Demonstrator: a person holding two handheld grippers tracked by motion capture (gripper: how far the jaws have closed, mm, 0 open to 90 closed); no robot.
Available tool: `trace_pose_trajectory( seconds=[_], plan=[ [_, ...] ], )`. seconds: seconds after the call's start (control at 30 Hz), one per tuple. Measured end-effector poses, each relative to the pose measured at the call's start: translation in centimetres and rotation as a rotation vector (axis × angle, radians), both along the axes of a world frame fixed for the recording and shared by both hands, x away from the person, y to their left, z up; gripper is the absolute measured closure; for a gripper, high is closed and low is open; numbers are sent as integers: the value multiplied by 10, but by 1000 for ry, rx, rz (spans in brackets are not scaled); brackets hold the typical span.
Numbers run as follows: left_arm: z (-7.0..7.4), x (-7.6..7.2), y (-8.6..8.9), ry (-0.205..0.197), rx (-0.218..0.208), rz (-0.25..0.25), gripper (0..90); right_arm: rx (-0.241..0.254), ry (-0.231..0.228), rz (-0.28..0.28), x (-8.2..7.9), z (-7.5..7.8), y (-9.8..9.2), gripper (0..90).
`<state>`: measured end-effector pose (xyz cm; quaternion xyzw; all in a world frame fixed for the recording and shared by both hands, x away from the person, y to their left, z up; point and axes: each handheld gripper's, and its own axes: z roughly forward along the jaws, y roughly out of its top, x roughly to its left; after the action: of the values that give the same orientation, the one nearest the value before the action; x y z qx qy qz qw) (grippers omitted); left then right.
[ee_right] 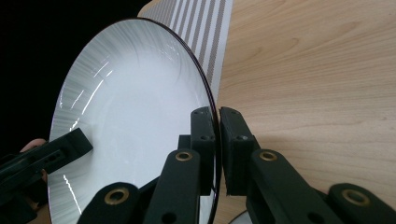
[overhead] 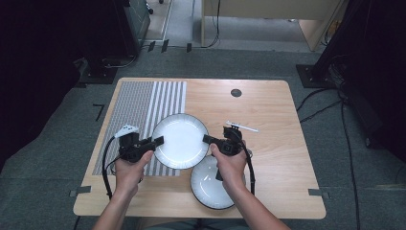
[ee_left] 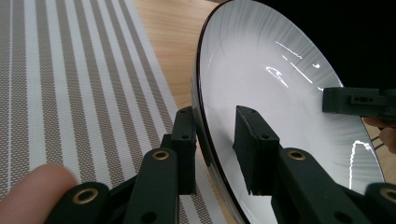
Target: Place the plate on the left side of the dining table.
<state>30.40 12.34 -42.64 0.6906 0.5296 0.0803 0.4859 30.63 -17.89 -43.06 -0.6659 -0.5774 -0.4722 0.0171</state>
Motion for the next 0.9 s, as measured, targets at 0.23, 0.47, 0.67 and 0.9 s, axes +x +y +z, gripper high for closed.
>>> trace_pose_trajectory(
  seconds=[0.23,0.47,0.67,0.9],
  plan=[
    [-1,7,15,3,-15,30,696,-22,-4,13,9,5,18,855],
    [-2,15,31,11,-20,63,697,-39,-3,26,22,7,36,854],
    [-3,23,45,20,-16,91,702,-72,-10,52,35,8,53,850],
    [-2,32,58,28,-29,129,719,-89,2,63,51,7,69,842]
  ],
)
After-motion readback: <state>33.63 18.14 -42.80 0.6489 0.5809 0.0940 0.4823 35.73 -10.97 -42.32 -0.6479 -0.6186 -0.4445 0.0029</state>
